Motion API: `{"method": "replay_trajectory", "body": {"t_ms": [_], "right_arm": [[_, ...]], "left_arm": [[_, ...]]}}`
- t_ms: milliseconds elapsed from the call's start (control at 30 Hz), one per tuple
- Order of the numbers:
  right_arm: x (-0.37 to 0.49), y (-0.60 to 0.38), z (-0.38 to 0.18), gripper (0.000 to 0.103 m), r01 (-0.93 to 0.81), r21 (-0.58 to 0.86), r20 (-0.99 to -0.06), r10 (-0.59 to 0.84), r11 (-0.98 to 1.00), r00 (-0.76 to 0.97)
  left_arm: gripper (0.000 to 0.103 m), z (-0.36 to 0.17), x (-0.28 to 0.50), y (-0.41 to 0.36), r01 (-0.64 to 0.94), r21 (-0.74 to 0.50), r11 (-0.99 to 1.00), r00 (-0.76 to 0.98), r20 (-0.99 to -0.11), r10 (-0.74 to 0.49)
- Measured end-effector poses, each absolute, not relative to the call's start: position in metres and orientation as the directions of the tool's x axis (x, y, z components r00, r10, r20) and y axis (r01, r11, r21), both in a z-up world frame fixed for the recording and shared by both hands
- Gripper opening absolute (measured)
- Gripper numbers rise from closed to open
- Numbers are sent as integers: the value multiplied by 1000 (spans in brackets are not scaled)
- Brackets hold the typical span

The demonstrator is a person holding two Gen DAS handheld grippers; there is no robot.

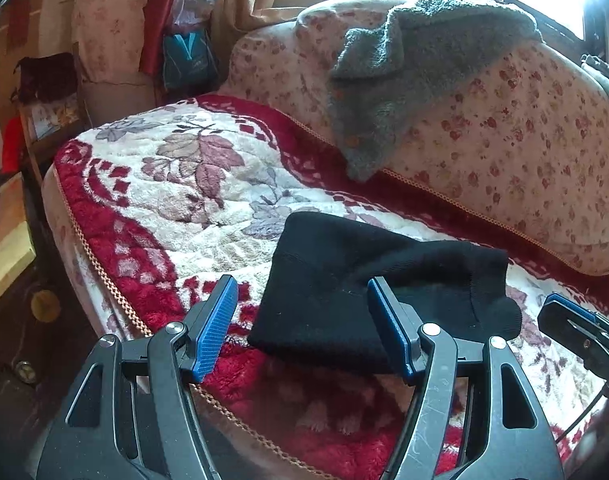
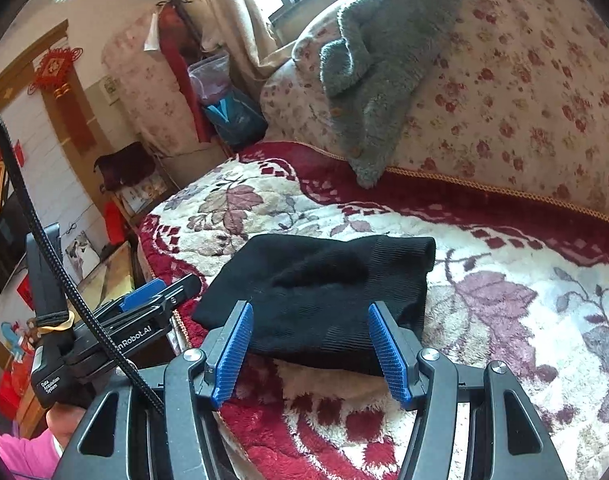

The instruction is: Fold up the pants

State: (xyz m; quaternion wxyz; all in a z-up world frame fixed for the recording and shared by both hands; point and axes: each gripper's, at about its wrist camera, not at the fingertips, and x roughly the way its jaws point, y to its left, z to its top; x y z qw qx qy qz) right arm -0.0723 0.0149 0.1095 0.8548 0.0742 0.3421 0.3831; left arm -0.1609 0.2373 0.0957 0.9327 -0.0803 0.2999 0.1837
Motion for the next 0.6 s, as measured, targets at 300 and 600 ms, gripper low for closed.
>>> {"method": "replay_trajectory", "body": {"t_ms": [300, 600], "right_arm": [[-72, 22, 101, 58, -606, 397, -542, 708, 690, 452], [-69, 26, 95, 58, -593, 403, -567, 699, 697, 436]], "left_arm": [[67, 90, -162, 243, -407, -41, 912, 736, -606, 302], [67, 88, -159, 244, -406, -39, 913, 731, -614, 299]]}}
